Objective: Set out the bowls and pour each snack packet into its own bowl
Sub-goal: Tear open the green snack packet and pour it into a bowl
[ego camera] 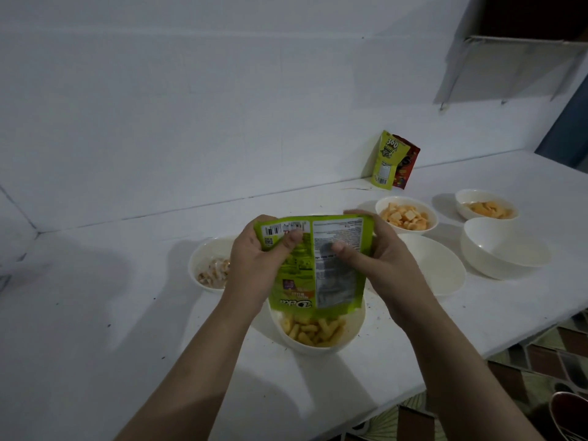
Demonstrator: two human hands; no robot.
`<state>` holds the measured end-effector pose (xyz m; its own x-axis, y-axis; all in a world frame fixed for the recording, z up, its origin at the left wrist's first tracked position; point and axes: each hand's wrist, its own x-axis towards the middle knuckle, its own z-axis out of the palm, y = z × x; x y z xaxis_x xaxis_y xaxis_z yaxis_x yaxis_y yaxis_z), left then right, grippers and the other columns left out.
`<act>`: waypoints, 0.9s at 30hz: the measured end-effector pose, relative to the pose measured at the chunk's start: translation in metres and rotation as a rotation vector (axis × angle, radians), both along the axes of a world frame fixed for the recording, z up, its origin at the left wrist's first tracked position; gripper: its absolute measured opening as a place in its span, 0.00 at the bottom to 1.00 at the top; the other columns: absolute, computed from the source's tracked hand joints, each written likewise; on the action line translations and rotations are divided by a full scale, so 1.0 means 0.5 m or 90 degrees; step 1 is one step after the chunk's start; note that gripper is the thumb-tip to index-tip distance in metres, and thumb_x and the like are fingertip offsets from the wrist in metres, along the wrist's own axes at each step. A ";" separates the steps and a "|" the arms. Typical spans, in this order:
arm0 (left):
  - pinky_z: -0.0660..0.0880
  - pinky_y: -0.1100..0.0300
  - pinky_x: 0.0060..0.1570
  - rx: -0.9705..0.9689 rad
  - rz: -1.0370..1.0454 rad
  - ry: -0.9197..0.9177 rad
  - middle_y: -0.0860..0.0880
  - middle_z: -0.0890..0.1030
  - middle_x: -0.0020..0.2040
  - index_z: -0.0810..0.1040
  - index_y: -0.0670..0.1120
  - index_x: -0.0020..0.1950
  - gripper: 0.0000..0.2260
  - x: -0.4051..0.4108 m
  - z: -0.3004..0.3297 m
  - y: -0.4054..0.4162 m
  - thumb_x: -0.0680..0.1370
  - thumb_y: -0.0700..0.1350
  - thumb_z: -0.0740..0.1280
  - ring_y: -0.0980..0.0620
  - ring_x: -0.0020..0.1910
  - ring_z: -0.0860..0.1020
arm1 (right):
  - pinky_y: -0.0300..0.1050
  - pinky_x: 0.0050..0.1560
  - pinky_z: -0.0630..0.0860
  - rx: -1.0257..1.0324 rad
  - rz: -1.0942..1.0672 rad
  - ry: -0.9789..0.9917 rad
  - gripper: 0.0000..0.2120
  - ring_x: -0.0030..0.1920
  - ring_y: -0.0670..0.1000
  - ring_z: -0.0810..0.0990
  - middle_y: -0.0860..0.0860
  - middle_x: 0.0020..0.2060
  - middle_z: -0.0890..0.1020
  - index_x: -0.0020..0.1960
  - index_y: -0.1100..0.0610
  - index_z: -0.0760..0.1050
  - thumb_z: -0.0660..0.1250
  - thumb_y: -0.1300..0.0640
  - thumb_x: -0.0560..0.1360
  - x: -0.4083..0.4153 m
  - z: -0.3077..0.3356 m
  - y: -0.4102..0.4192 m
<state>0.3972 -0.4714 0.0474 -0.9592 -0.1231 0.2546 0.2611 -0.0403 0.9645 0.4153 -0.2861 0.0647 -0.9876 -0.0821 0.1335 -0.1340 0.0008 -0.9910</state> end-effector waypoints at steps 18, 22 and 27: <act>0.81 0.42 0.46 0.224 0.045 -0.074 0.44 0.84 0.49 0.78 0.49 0.51 0.11 -0.035 0.005 -0.059 0.72 0.38 0.73 0.44 0.46 0.83 | 0.45 0.47 0.80 0.122 -0.050 -0.085 0.07 0.42 0.50 0.87 0.49 0.40 0.88 0.49 0.52 0.84 0.76 0.56 0.71 -0.034 -0.066 -0.014; 0.80 0.50 0.34 0.308 0.131 -0.108 0.46 0.82 0.45 0.72 0.50 0.50 0.10 -0.039 -0.010 -0.088 0.76 0.38 0.71 0.49 0.39 0.82 | 0.56 0.57 0.79 -0.099 -0.059 -0.138 0.11 0.52 0.60 0.84 0.57 0.49 0.86 0.53 0.56 0.81 0.74 0.56 0.72 -0.034 -0.063 -0.021; 0.81 0.46 0.35 0.407 0.145 -0.152 0.44 0.81 0.50 0.68 0.50 0.49 0.12 -0.029 -0.030 -0.104 0.77 0.37 0.69 0.50 0.38 0.84 | 0.55 0.49 0.83 -0.106 -0.013 -0.174 0.09 0.50 0.54 0.86 0.53 0.51 0.86 0.59 0.56 0.78 0.65 0.56 0.80 -0.011 -0.069 -0.094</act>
